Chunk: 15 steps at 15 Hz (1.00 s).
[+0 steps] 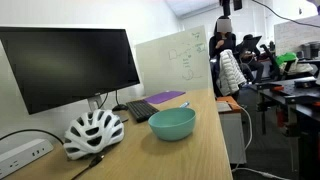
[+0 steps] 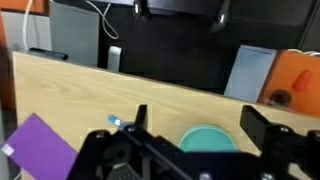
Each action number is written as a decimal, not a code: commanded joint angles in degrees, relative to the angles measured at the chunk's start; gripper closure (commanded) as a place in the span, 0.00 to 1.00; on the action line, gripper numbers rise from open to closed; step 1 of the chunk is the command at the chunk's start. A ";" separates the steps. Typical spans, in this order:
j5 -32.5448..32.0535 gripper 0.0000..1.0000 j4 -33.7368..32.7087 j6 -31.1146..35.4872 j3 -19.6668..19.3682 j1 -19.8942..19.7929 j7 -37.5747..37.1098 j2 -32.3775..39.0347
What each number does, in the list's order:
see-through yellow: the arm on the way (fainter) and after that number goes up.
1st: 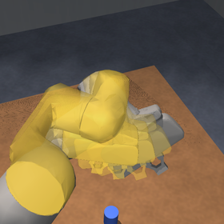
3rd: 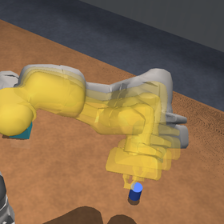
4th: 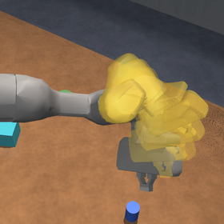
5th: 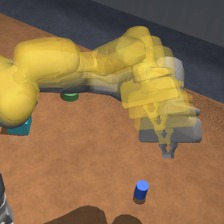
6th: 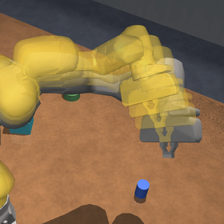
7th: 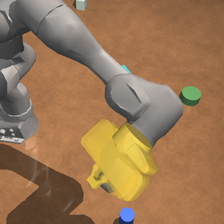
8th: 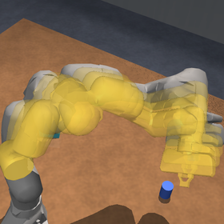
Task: Put the marker in the bowl
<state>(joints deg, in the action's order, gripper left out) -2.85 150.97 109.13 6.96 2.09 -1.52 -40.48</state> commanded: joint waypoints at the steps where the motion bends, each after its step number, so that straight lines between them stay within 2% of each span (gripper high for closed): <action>1: -0.49 0.00 -0.12 -0.16 -0.72 0.84 -0.47 0.09; 5: -0.49 0.00 -0.12 -0.16 -0.72 0.84 -0.47 0.09; 6: 0.10 0.00 -0.79 0.14 -0.09 -0.27 -3.84 1.85; 7: 0.31 0.00 -0.81 3.17 0.66 -1.83 -8.55 3.73; 11: -0.01 0.00 -1.43 16.29 0.72 -5.16 -19.19 13.61; 14: -2.86 0.00 -3.07 28.15 1.18 -9.19 -27.87 23.68; 15: -5.60 0.00 -4.12 31.86 1.55 -10.97 -31.65 27.38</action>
<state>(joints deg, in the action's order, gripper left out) -4.05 150.51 134.65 6.93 -5.21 -24.03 -21.50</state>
